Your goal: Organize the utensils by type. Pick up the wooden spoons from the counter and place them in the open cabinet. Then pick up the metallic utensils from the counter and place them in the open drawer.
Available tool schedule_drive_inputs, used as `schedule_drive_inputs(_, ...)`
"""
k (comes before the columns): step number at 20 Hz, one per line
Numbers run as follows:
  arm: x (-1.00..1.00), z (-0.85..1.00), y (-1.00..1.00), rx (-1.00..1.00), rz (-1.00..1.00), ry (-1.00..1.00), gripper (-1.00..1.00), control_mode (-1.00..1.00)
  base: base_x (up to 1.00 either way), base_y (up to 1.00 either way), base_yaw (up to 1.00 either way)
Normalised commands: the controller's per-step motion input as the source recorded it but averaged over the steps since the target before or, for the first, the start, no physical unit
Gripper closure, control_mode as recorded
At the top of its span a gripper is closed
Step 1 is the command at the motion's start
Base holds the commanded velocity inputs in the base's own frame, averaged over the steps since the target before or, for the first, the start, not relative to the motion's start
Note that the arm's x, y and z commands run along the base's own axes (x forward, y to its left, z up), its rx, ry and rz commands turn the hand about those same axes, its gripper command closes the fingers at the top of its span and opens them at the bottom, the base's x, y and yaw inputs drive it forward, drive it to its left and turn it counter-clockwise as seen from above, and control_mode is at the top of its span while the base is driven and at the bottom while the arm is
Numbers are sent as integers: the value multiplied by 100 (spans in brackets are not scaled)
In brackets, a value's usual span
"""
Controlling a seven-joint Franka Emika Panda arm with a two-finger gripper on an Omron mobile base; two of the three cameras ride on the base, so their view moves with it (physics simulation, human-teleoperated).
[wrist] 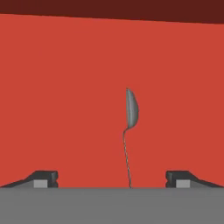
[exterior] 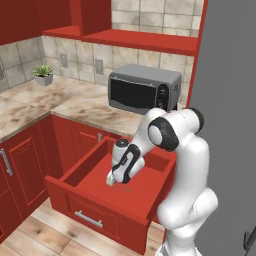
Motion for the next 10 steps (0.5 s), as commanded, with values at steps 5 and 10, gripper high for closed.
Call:
schedule_drive_inputs(5, -16, 100, -17, 0, -5, 3, -100, -100, 0, 0, 0)
schedule_drive_inputs(10, -31, 100, -30, 0, -10, 3, -100, -100, 0, 0, 0)
